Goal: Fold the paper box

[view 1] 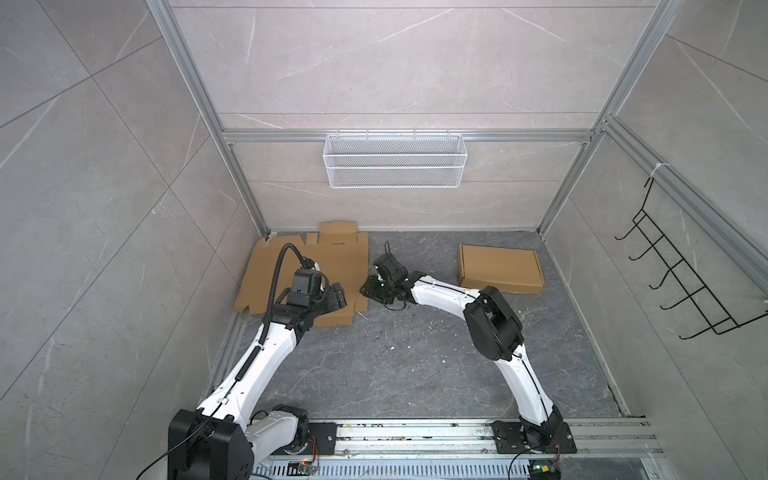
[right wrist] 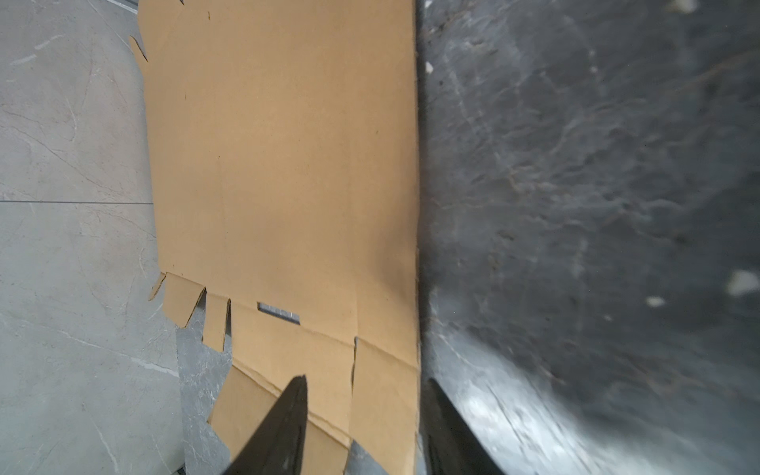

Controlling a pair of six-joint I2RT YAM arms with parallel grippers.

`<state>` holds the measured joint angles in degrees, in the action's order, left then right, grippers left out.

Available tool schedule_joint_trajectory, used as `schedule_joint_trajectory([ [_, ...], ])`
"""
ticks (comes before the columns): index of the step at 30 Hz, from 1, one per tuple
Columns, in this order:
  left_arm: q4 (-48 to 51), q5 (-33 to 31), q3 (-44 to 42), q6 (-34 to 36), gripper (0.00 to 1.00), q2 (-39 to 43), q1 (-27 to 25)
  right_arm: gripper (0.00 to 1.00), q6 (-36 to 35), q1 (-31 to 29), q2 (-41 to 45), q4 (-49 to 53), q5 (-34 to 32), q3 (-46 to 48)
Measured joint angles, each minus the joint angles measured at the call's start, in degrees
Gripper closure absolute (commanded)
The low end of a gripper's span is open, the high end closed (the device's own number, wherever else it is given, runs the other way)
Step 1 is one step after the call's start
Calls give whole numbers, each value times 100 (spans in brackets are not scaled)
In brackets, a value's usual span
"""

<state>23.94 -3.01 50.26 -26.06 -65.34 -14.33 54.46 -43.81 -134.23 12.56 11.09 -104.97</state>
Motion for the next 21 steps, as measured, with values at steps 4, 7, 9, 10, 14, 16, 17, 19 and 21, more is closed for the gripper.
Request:
schedule_joint_trajectory([
  [4, -39, 63, -28, 61, 16, -35, 61, 50, -2, 0, -238, 210, 76, -348],
  [7, -42, 120, -37, 83, 15, -39, 87, 50, -2, 0, -387, 310, 111, -498],
  [9, -57, 160, -37, 83, 15, -39, 90, 50, 0, 0, -481, 396, 142, -573],
  [10, -79, 177, -44, 83, 15, -39, 96, 50, 0, 0, -527, 417, 160, -612],
  [14, -129, 214, -120, 83, 15, -39, 105, 51, 2, 0, -697, 437, 243, -861],
  [16, -127, 216, -151, 85, 15, -42, 109, 53, 0, 2, -776, 437, 291, -973],
  [17, -127, 216, -157, 85, 16, -44, 109, 55, 2, 7, -824, 437, 313, -1047],
  [19, -129, 214, -157, 85, 16, -48, 111, 58, -2, 7, -894, 439, 341, -1141],
  [21, -129, 214, -157, 85, 16, -48, 114, 64, -2, 13, -942, 439, 356, -1191],
])
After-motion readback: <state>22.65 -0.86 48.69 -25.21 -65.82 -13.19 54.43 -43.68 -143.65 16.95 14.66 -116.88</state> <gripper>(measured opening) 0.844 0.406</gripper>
